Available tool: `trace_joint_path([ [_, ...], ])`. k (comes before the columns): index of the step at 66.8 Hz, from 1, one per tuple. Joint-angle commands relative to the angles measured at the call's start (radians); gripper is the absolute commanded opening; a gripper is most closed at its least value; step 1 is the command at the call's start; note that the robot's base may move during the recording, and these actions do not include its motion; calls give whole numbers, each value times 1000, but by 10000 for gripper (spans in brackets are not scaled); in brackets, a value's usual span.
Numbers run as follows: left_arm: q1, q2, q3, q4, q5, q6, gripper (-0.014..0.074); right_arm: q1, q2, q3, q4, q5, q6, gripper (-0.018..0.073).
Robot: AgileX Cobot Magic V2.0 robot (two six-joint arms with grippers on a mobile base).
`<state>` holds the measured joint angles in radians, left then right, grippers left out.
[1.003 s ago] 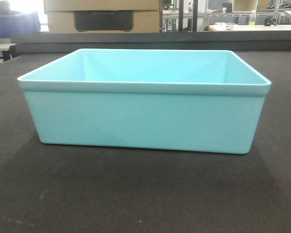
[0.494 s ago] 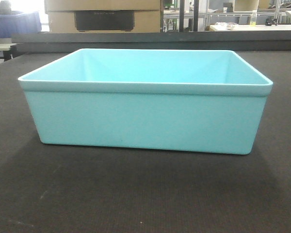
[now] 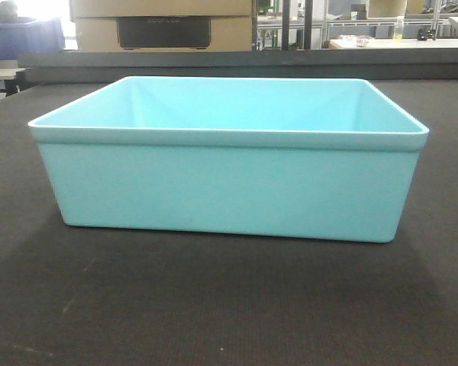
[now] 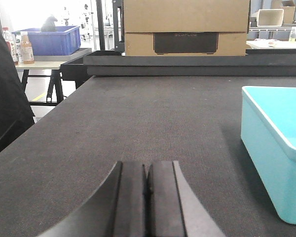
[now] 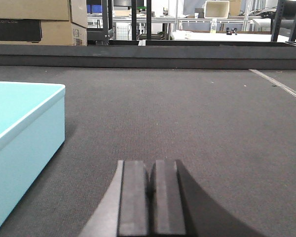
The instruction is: Fetch blue bin and place on conveyor start
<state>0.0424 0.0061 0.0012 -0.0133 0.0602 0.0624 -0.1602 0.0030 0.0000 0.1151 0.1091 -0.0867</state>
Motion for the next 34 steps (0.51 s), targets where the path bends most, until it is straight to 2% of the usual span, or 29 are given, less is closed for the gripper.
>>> trace_joint_path([
  [1,4,-6,-1,-8,-26,6,-111,-7,-3,0,2,-8,2,-162],
  [34,4,-6,-1,-8,-26,6,-111,-7,-3,0,2,-8,2,-162],
])
